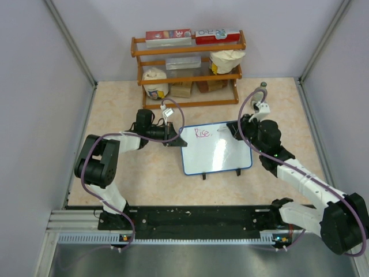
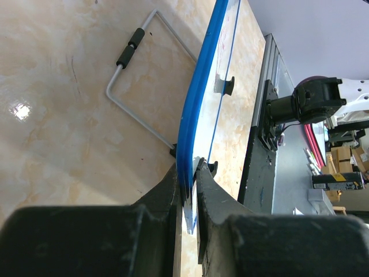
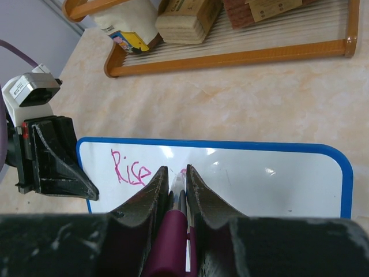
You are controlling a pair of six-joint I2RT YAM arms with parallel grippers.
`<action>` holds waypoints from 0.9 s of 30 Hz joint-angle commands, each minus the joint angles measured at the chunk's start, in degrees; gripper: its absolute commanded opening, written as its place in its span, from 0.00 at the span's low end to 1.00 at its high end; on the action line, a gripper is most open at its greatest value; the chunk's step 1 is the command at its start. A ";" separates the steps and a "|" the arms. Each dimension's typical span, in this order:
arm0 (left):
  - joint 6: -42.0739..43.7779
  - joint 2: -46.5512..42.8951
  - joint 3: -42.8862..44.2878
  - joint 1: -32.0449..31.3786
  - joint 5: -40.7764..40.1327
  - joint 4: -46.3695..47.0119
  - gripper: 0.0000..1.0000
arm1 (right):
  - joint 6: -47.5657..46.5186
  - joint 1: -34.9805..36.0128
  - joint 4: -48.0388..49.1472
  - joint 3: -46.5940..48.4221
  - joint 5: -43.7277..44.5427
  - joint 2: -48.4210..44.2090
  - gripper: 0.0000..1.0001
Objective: Write a sentence on the whiteboard
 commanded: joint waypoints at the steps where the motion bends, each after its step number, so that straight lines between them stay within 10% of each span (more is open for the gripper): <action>1: 4.76 1.86 -1.64 -0.29 -6.02 -1.21 0.00 | -0.86 -0.67 -1.27 -0.79 0.02 -1.36 0.00; 27: 4.59 1.68 -1.73 -0.29 -6.20 -1.21 0.00 | 0.90 -0.59 -1.01 -2.11 5.73 -4.87 0.00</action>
